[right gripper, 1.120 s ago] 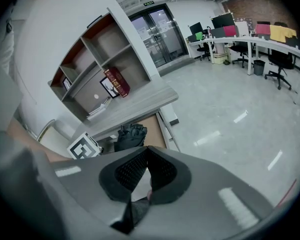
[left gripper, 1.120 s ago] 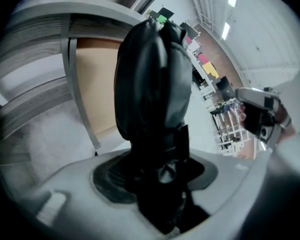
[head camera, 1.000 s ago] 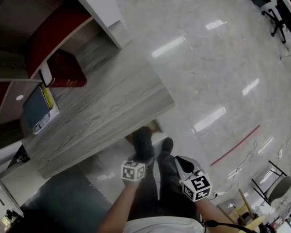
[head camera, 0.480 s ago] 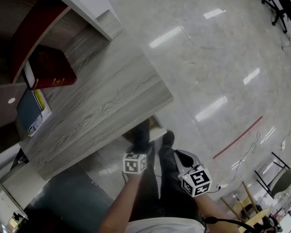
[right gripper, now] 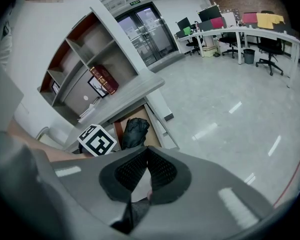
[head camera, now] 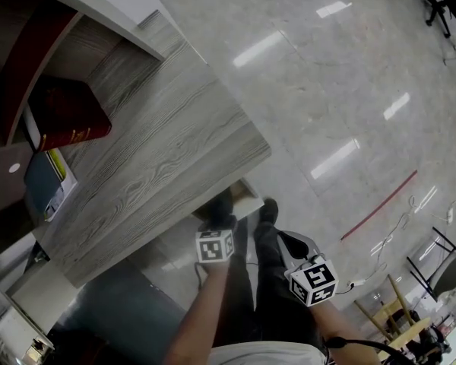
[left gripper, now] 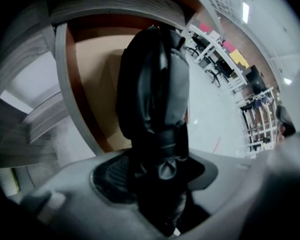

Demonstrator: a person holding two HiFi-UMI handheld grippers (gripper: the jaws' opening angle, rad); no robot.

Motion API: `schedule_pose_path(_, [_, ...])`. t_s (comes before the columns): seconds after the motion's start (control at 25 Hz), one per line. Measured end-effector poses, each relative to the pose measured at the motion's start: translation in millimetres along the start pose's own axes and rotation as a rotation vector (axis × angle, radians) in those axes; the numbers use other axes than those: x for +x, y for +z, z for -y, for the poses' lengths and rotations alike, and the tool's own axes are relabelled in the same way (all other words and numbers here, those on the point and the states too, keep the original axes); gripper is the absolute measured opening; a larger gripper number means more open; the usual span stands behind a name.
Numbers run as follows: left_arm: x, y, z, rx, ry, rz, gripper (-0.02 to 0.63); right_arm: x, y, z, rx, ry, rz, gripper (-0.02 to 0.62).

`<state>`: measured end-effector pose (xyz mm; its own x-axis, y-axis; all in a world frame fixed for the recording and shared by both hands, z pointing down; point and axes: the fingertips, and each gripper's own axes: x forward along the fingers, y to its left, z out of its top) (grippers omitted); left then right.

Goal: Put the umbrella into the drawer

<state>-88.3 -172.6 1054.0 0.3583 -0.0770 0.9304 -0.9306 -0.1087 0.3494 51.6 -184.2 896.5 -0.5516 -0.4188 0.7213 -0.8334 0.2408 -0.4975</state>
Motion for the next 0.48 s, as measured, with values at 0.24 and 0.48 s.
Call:
schedule_pose_path(0.24, [-0.3,8.1,3.2,0.028,0.012,-0.019,0.233,3.4,2.0,1.9,0.012,0.012,-0.004,0.005])
schedule_pose_path(0.48, [-0.6,39.3,8.9,0.019,-0.015,0.025,0.238,4.9,3.7,7.9,0.026,0.016,-0.008,0.005])
